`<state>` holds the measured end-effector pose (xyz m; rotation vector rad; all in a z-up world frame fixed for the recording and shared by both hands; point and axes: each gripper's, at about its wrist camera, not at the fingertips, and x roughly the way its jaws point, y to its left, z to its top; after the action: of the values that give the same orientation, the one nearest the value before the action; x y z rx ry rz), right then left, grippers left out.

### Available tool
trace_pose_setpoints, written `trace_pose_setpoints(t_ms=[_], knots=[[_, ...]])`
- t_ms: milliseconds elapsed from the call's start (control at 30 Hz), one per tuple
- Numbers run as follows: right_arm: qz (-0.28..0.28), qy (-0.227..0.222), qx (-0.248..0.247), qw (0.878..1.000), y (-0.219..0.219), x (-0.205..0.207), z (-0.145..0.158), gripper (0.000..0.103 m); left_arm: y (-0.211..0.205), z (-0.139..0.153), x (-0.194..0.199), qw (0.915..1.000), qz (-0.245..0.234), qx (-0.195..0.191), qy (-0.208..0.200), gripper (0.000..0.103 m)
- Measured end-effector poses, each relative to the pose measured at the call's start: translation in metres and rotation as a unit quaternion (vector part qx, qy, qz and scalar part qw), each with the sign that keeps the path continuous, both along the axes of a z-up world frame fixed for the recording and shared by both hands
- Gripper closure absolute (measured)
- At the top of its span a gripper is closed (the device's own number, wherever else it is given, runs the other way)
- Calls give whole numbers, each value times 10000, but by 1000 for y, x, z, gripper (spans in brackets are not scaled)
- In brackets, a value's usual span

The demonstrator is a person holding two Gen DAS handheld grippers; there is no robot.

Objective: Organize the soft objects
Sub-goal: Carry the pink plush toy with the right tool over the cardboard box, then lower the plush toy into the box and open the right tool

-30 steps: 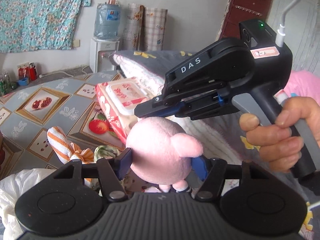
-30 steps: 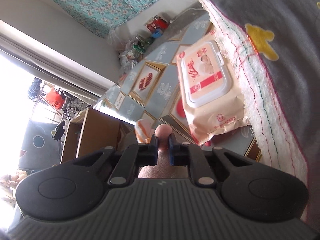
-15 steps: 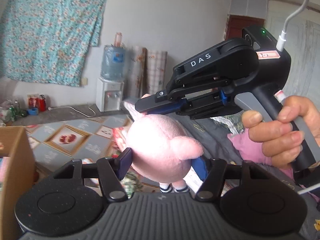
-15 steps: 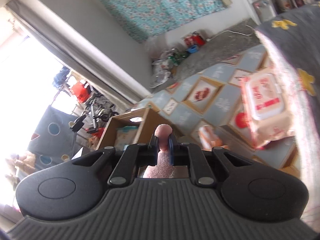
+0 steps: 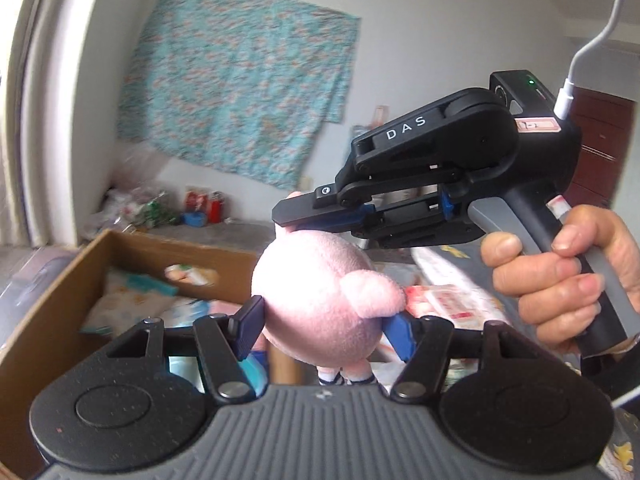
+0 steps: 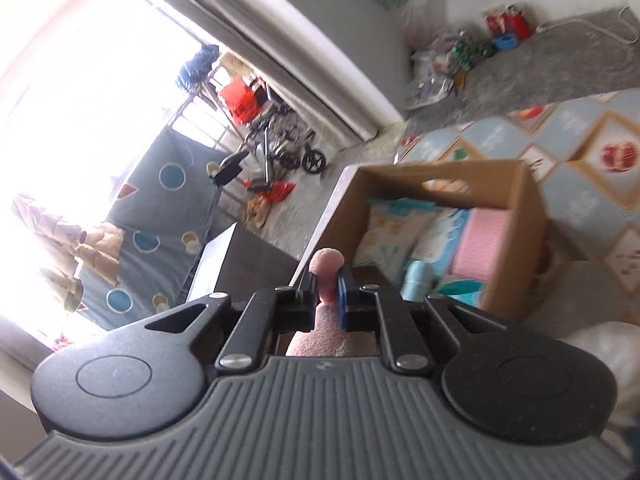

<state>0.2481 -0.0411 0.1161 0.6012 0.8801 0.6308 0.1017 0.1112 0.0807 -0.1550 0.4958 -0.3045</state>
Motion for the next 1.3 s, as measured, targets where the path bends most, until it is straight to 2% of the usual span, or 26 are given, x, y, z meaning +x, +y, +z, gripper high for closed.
trace_pose_setpoints(t_ms=[100, 333, 433, 567, 733, 833, 900, 1200, 1300], knots=[[154, 211, -63, 9996, 49, 28, -14, 94, 39, -7, 16, 9992, 267, -128, 266, 38], [358, 593, -271, 9972, 132, 82, -51, 94, 110, -36, 50, 9935, 713, -293, 838, 38], [375, 743, -373, 9958, 151, 100, -70, 94, 131, -50, 63, 9892, 832, -438, 1123, 38], [368, 941, -474, 9938, 169, 119, -95, 94, 146, -62, 74, 9853, 991, -354, 1344, 38], [337, 1193, -662, 9901, 187, 133, -124, 94, 161, -82, 78, 9726, 1239, -308, 1945, 38], [345, 1274, -752, 9884, 195, 138, -137, 94, 162, -88, 72, 9671, 1352, -259, 2139, 38], [326, 1309, -779, 9878, 198, 139, -141, 94, 164, -87, 65, 9662, 1381, -332, 2151, 37], [341, 1538, -778, 9844, 208, 143, -149, 88, 165, -74, 51, 9687, 1474, -86, 1997, 38], [304, 1537, -778, 9846, 206, 143, -147, 72, 165, -70, 49, 9695, 1556, 42, 1895, 38]])
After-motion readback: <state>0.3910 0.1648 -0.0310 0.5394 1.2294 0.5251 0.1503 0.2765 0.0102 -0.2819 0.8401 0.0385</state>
